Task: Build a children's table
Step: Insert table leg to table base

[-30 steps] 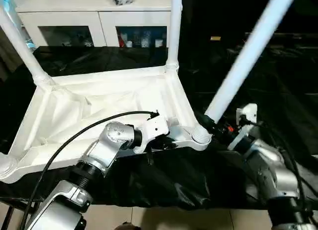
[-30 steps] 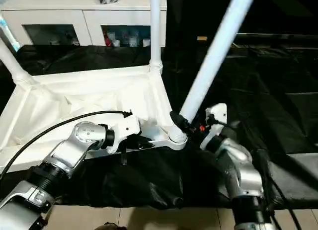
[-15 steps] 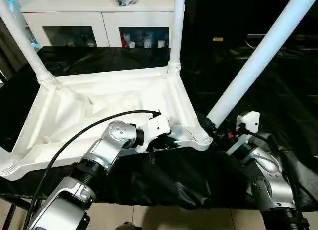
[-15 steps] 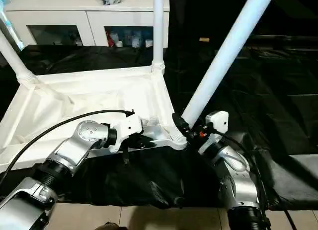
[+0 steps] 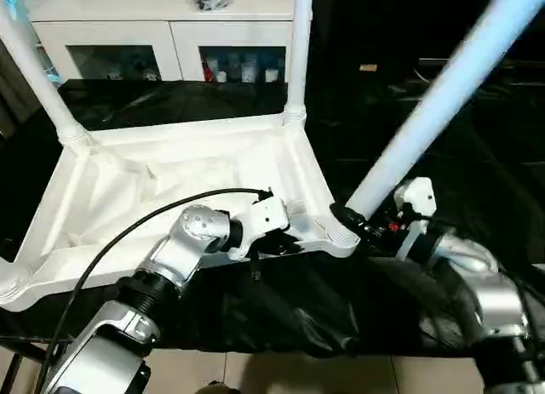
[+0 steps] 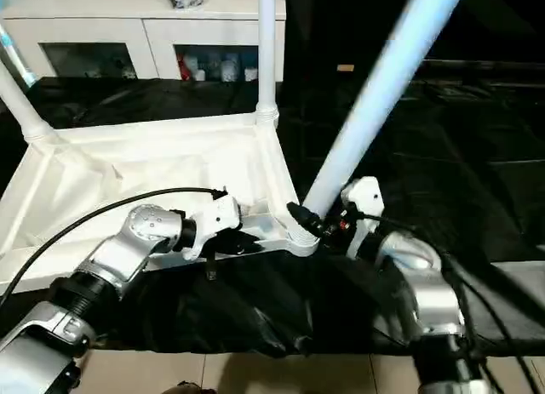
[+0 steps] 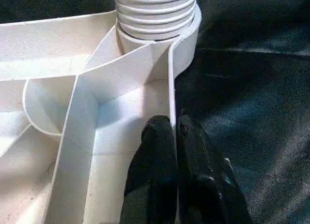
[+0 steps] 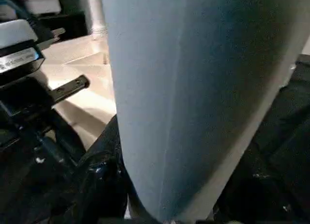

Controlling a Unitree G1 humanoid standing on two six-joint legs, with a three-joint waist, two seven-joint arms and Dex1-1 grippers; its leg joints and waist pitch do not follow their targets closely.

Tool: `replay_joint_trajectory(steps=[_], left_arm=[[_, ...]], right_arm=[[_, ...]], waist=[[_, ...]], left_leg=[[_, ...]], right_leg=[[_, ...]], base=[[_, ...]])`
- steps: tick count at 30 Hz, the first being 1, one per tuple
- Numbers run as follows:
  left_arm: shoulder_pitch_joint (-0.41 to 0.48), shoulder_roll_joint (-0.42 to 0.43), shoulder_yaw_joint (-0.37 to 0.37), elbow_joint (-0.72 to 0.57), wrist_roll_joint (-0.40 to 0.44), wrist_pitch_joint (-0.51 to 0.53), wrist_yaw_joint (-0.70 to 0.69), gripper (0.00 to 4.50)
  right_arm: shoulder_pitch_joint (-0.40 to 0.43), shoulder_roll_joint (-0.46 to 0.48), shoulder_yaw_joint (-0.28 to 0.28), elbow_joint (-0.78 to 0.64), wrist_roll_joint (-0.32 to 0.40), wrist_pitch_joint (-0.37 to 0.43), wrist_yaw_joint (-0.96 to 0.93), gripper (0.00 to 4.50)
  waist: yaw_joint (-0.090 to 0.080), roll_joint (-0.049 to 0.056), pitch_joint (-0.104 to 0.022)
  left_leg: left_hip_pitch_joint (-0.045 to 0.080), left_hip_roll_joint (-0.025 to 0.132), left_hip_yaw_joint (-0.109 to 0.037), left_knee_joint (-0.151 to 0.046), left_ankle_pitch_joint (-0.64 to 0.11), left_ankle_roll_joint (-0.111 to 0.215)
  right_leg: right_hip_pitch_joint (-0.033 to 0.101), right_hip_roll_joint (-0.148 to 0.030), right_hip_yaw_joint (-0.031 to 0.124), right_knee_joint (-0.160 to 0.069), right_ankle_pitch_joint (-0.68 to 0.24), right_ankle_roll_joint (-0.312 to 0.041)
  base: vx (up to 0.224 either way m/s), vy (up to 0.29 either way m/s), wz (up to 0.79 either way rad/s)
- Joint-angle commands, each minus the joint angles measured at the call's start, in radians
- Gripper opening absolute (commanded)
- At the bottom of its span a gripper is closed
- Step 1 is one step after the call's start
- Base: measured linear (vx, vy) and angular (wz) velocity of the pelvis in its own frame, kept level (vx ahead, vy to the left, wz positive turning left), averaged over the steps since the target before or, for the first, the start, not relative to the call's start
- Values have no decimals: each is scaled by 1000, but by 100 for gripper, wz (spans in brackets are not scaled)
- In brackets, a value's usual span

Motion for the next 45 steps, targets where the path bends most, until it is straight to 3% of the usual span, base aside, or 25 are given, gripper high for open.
replay_joint_trajectory(steps=[1, 3, 12, 17, 23, 28, 34, 38, 40, 42, 43, 44, 45], left_arm=[[-26, 19, 2, 15, 11, -12, 7, 0], [-27, 27, -5, 8, 14, -16, -10, 0], [-34, 45, -10, -3, 16, -20, -51, 0], [-38, 52, -13, -4, 16, -27, -68, 0], [-45, 67, -23, -4, 8, -77, -127, 0], [-57, 90, -40, -6, -1, -102, -214, 0], [-83, 85, -36, 45, 29, -111, -168, 0], [-94, 67, -15, 58, 32, -66, -122, 0], [-97, 59, -5, 56, 27, -44, -106, 0], [-100, 53, 2, 54, 26, -25, -91, 0], [-108, 37, 10, 50, 34, 14, -46, 0], [-115, 15, 20, 45, 42, 57, 4, 0], [-119, 2, 26, 42, 47, 83, 35, 0]], right_arm=[[11, 3, 83, 44, -25, 52, 63, 188], [-16, -12, 104, 48, -25, 84, 103, 188], [-78, -48, 157, 82, -51, 116, 204, 188], [-79, -69, 187, 72, -55, 135, 259, 188], [-62, -73, 204, 59, -63, 105, 307, 188], [-41, -72, 213, 29, -60, 63, 324, 188], [-22, -66, 214, 7, -71, 45, 329, 187], [-17, -49, 188, 23, -80, 44, 268, 187], [-29, -32, 171, 52, -96, 45, 207, 187], [-42, -18, 158, 78, -113, 38, 155, 187], [-76, 18, 129, 145, -151, 28, 24, 187], [-103, 45, 107, 195, -170, 27, -66, 187], [-119, 60, 95, 223, -179, 28, -114, 187]], waist=[[4, -20, -51], [-1, -25, -52], [2, -24, -53], [5, -26, -57], [16, -25, -58], [22, -16, -57], [23, -14, -57], [25, -17, -53], [23, -17, -49], [17, -19, -46], [16, -19, -46], [7, -18, -45], [-1, -19, -47]], left_leg=[[12, 90, -38, -77, -148, 83], [12, 89, -38, -77, -143, 91], [19, 97, -38, -81, -159, 78], [18, 95, -36, -76, -129, 93], [21, 98, -35, -76, -124, 104], [23, 100, -37, -81, -149, 85], [25, 100, -35, -82, -165, 71], [27, 100, -35, -86, -191, 57], [30, 100, -37, -91, -236, 30], [26, 97, -41, -95, -262, 7], [22, 96, -44, -96, -270, 0], [25, 96, -45, -100, -281, -21], [20, 92, -50, -100, -290, -31]], right_leg=[[29, -107, 53, -96, -97, -247], [31, -104, 51, -94, -79, -257], [28, -105, 51, -89, -37, -277], [33, -107, 51, -84, 26, -288], [31, -107, 49, -81, 52, -291], [30, -107, 49, -81, 41, -290], [31, -109, 50, -82, 45, -298], [30, -110, 52, -88, -8, -295], [26, -112, 53, -96, -105, -285], [28, -114, 53, -102, -179, -268], [29, -116, 52, -106, -229, -247], [20, -113, 52, -104, -256, -241], [25, -115, 49, -107, -287, -228]], base=[[0, 0, 0], [0, 0, 0], [0, 0, 0], [0, 0, 0], [0, 0, 0], [0, 0, 0], [0, 0, 0], [0, 0, 0], [0, 0, 0], [0, 0, 0], [0, 0, 0], [0, 0, 0], [0, 0, 0]])
